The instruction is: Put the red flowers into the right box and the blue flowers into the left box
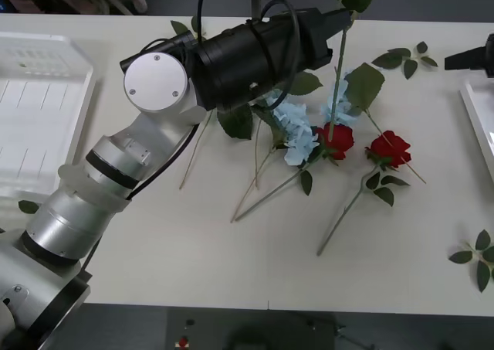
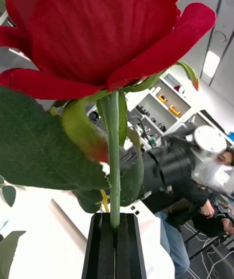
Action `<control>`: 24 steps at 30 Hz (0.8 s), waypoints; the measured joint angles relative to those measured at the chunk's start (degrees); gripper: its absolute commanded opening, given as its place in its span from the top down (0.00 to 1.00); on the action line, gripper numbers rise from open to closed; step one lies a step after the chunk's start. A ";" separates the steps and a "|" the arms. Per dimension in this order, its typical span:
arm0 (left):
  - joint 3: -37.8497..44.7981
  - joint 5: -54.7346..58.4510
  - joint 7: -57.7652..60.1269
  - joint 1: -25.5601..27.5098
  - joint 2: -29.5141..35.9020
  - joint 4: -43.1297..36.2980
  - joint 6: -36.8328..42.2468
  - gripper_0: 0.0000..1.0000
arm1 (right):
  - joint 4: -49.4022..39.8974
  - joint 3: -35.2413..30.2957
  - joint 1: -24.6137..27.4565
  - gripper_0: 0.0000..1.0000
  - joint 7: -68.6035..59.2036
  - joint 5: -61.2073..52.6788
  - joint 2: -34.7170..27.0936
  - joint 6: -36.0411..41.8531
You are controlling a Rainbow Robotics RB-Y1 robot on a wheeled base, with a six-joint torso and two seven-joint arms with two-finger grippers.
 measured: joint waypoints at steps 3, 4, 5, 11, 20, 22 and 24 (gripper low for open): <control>0.00 0.00 0.00 0.00 0.00 0.00 0.00 1.00 | -15.75 0.79 10.82 0.10 0.72 -6.04 -2.25 -10.77; 0.00 0.00 0.00 0.00 0.01 0.00 0.00 1.00 | -20.51 0.42 14.74 0.10 0.72 -7.34 -2.60 -14.72; 0.00 0.00 0.00 0.00 0.01 0.00 -0.01 1.00 | -25.04 -0.07 18.20 0.10 0.72 -8.83 -2.72 -17.74; 0.00 0.00 0.02 0.00 0.01 0.00 -0.01 1.00 | -40.79 -1.03 29.34 0.10 0.72 -11.87 -1.33 -27.55; 0.00 0.00 0.19 0.00 0.01 0.01 -0.01 1.00 | -42.67 -0.58 24.49 0.10 0.72 -6.77 11.51 -30.29; 0.00 0.00 0.73 0.00 0.01 0.01 -0.01 1.00 | -42.67 -0.58 23.26 0.10 0.72 -5.12 14.01 -30.52; 0.00 0.00 1.54 0.01 0.01 0.01 -0.01 1.00 | -42.67 -0.58 22.16 0.10 0.72 -3.11 16.38 -30.25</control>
